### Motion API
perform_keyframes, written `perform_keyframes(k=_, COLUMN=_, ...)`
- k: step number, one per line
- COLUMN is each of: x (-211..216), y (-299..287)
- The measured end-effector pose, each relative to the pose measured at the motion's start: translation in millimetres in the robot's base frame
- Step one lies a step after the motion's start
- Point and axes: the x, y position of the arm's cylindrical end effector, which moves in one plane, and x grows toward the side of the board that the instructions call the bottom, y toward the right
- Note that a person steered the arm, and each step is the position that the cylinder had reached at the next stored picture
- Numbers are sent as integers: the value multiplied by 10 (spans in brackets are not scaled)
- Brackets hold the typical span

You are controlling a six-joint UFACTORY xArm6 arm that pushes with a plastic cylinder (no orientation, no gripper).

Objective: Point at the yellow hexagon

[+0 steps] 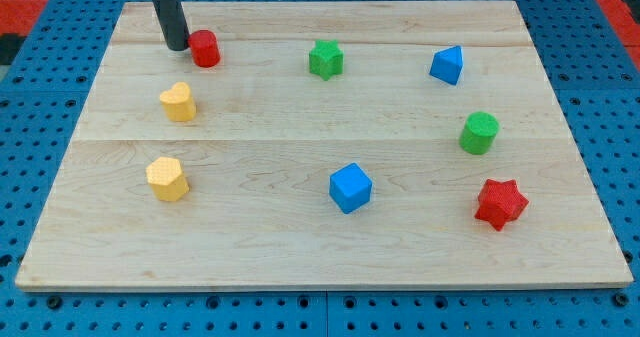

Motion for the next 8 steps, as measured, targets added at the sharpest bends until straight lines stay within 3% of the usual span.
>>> perform_keyframes(k=2, x=-16, y=-8)
perform_keyframes(k=6, x=-372, y=-1172)
perform_keyframes(k=7, x=-372, y=-1172)
perform_keyframes(k=8, x=-103, y=-1171)
